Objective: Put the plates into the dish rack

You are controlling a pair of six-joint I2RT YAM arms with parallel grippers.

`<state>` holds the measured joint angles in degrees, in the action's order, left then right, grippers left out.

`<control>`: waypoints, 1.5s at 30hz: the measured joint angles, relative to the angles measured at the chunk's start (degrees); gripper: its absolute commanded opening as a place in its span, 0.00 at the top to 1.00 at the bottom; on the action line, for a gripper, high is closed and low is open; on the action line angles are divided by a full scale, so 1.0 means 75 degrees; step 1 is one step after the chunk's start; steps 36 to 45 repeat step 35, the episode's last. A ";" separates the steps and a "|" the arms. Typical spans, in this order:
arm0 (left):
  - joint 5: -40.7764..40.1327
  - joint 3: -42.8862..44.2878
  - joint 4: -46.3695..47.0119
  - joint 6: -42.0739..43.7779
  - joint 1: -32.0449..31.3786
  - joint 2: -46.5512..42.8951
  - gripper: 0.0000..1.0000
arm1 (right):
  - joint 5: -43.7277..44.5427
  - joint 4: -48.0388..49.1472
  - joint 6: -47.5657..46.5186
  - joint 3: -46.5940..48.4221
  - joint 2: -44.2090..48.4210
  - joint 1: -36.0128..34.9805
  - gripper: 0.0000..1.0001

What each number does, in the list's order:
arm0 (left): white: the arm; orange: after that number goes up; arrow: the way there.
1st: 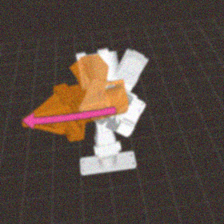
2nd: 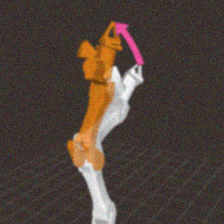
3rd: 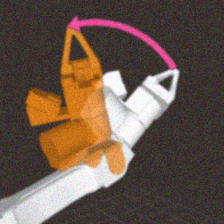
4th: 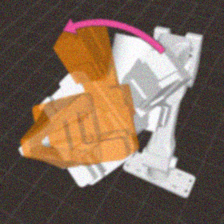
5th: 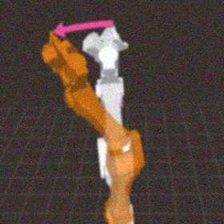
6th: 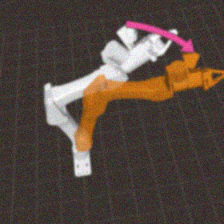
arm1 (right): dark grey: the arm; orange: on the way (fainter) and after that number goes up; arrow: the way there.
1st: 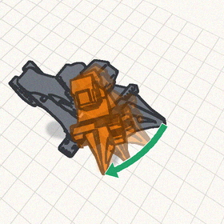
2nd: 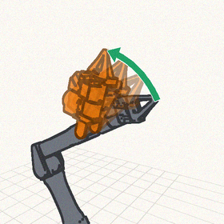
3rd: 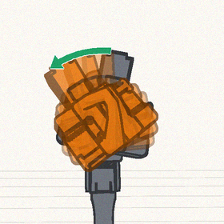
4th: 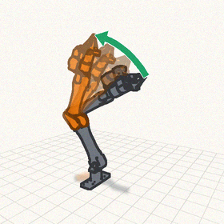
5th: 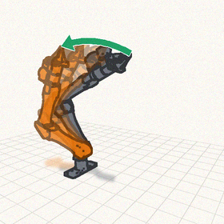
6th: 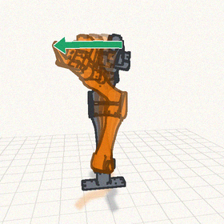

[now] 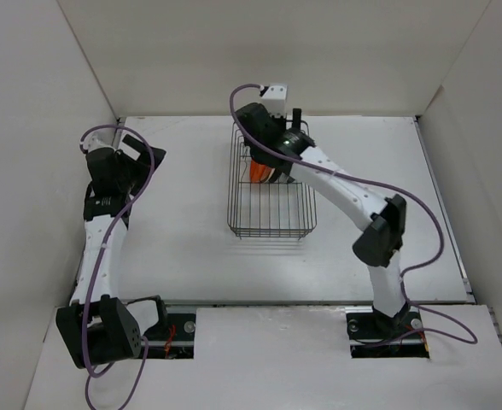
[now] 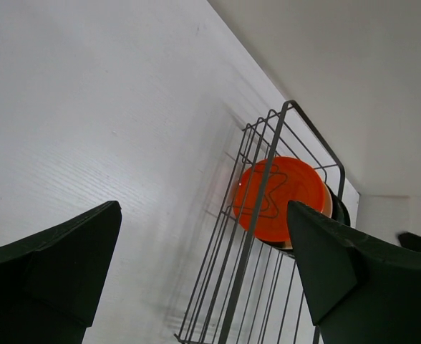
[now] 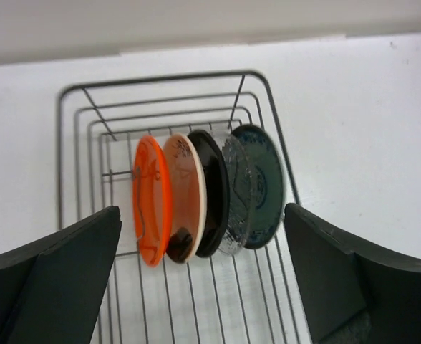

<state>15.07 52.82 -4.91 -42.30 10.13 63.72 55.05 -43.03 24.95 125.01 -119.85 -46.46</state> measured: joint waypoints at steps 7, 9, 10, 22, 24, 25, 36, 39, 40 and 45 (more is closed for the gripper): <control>-0.0592 0.1037 -0.0583 0.0297 0.0000 0.0105 0.00 | -0.1705 0.1134 -0.1221 -0.2279 0.3727 0.0096 0.00; -0.0688 0.1364 -0.0699 0.0443 0.0000 0.0154 0.00 | -0.2407 0.1367 -0.1533 -0.3083 0.4858 0.0463 0.00; -0.0731 0.1515 -0.0749 0.0510 0.0000 0.0172 0.00 | -0.2678 0.1457 -0.1652 -0.3526 0.5429 0.0659 0.00; -0.1897 0.2850 -0.1979 0.1349 -0.0545 -0.0507 0.00 | -0.2562 0.0152 -0.2060 -0.4517 0.9410 0.1349 0.00; -0.1982 0.2888 -0.2087 0.1413 -0.0554 -0.0720 0.00 | -0.2276 -0.0265 -0.1985 -0.4488 0.9664 0.1349 0.00; -0.2011 0.2908 -0.2127 0.1448 -0.0592 -0.0784 0.00 | -0.2168 -0.0446 -0.1950 -0.4485 0.9751 0.1352 0.00; -0.2022 0.2926 -0.2323 0.1585 -0.0898 -0.0755 0.00 | -0.1565 -0.1877 -0.1492 -0.4564 1.0704 0.1355 0.00; -0.2022 0.2926 -0.2323 0.1585 -0.0898 -0.0755 0.00 | -0.1565 -0.1877 -0.1492 -0.4564 1.0704 0.1355 0.00; -0.2022 0.2926 -0.2323 0.1585 -0.0898 -0.0755 0.00 | -0.1565 -0.1877 -0.1492 -0.4564 1.0704 0.1355 0.00; -0.2022 0.2926 -0.2323 0.1585 -0.0898 -0.0755 0.00 | -0.1565 -0.1877 -0.1492 -0.4564 1.0704 0.1355 0.00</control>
